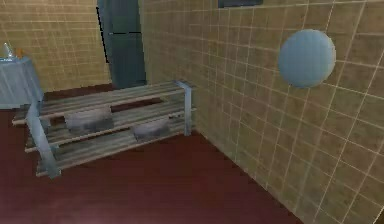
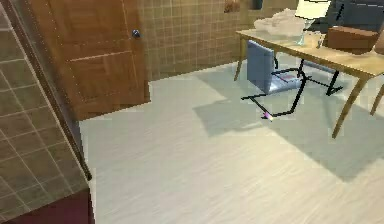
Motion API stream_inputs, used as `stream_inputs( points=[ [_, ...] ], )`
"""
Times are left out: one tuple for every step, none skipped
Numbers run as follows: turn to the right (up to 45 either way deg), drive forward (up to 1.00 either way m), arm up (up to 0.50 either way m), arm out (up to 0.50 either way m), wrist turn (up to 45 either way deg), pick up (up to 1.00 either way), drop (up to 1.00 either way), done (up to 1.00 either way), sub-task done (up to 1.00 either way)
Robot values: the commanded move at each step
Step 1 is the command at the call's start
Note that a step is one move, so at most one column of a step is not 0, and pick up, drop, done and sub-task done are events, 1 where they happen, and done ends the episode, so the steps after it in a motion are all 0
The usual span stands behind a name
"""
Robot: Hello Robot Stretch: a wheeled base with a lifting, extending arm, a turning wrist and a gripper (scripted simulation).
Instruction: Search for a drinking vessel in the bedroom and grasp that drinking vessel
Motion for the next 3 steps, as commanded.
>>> stream_inputs(
  points=[
    [45.0, 0.0, 0.0, 0.0, 0.0, 0.0, 0.0, 0.0, 0.0],
    [42.0, 0.0, 0.0, 0.0, 0.0, 0.0, 0.0, 0.0, 0.0],
    [0.0, 1.0, 0.0, 0.0, 0.0, 0.0, 0.0, 0.0, 0.0]
  ],
)
